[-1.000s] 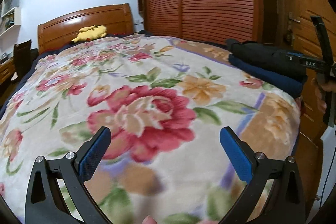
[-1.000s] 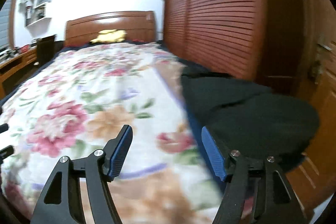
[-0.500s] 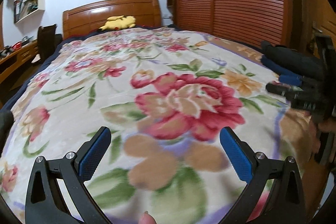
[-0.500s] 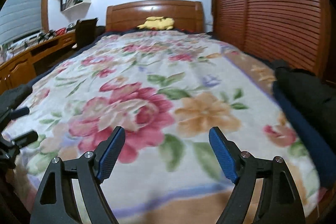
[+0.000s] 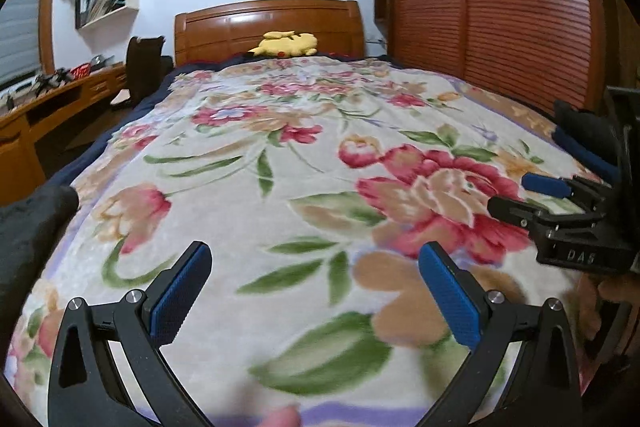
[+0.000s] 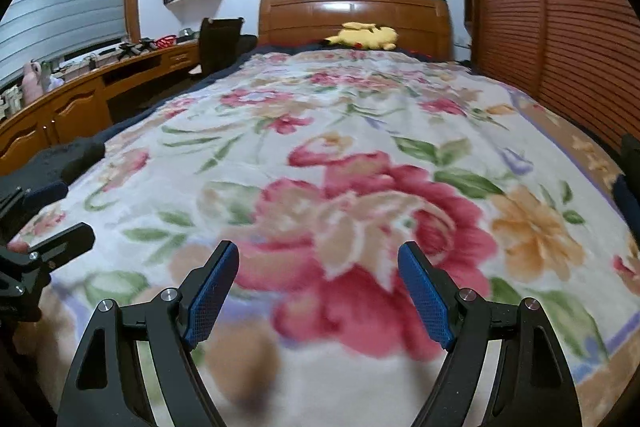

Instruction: Fold large clothes

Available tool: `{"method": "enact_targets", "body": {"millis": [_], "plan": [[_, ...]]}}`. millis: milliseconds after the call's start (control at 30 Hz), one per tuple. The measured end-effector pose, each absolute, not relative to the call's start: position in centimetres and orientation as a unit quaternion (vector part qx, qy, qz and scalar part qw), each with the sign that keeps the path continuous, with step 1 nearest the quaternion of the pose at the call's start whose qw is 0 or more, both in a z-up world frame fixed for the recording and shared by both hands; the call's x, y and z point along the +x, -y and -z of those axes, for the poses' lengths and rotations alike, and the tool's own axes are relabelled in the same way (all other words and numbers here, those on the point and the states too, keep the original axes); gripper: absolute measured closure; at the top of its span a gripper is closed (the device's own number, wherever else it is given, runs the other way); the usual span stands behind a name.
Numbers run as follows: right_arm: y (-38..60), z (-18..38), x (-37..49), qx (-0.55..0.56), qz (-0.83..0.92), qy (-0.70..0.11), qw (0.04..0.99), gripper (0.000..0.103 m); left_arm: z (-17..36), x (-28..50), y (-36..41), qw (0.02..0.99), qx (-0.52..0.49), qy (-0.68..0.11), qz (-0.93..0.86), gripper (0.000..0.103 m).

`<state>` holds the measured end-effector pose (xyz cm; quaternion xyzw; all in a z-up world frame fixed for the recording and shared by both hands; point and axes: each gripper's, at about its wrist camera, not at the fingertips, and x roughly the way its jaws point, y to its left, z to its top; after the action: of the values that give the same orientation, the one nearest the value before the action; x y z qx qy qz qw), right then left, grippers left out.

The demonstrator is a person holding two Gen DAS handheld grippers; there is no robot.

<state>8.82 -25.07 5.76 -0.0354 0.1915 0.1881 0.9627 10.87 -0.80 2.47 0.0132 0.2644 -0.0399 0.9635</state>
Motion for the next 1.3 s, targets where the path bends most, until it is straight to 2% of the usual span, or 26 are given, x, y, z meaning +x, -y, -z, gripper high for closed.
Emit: {"method": "enact_targets", "body": {"millis": [700, 1300], "plan": [[23.9, -3.0, 5.9, -0.034, -0.185, -0.076, 0.979, 0.02, -4.4, 6.6, -0.7, 0.982, 0.005, -0.189, 0.004, 0.0], [23.4, -2.2, 6.8, -0.019, -0.184, -0.073, 0.98, 0.02, -3.8, 7.0, -1.4, 0.98, -0.01, -0.197, -0.003, 0.0]]}}
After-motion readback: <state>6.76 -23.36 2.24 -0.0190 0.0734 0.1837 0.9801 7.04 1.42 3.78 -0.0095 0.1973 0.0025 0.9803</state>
